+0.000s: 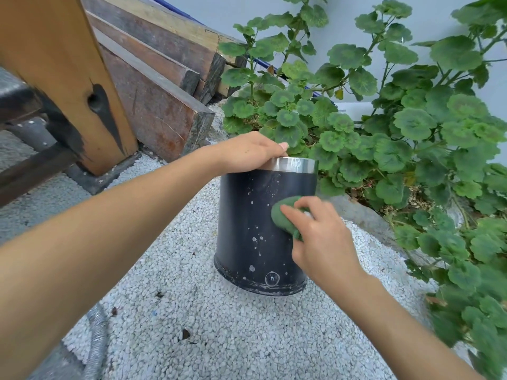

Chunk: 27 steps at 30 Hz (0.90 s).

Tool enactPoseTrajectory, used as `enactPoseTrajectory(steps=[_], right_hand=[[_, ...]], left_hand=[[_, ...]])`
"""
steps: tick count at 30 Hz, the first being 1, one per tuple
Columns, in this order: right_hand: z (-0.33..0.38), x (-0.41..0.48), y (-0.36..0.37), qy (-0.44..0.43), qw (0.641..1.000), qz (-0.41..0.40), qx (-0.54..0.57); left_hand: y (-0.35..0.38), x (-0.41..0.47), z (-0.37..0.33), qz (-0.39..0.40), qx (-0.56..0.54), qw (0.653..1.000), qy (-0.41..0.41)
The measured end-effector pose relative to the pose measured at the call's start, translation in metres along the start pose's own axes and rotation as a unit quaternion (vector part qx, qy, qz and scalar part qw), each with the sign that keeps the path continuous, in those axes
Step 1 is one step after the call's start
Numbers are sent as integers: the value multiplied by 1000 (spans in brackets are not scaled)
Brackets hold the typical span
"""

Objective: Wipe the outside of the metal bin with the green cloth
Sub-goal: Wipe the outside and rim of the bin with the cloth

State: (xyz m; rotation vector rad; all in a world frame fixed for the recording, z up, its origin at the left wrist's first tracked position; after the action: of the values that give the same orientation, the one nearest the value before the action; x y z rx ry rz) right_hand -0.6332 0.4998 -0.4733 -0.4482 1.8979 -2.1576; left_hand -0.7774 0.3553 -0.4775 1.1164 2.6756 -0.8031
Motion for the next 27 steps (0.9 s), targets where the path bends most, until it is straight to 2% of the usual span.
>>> enactPoseTrajectory(steps=[10, 18, 22, 27], right_hand=[[4, -64, 57, 15, 989, 144, 14], [-10, -100, 78, 33, 979, 198, 36], [-20, -93, 59, 47, 980, 167, 101], [-35, -39, -4, 44, 992, 18, 119]], left_hand=[[-14, -14, 21, -19, 114, 993, -21], [-5, -5, 22, -46, 177, 983, -2], [1, 4, 20, -53, 183, 982, 1], [3, 5, 20, -60, 177, 982, 18]])
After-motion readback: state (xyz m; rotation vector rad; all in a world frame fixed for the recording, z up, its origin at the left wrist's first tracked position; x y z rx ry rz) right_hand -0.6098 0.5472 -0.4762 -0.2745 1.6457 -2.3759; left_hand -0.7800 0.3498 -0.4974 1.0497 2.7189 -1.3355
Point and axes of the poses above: each hand's wrist, its own x-axis towards the middle knuckle, its own y-axis out of the palm, z = x × y, the point moved 6 cm from there along x, towards the middle knuckle, and after that the axes turned 13 degrees about z, right-handed, at the moved point
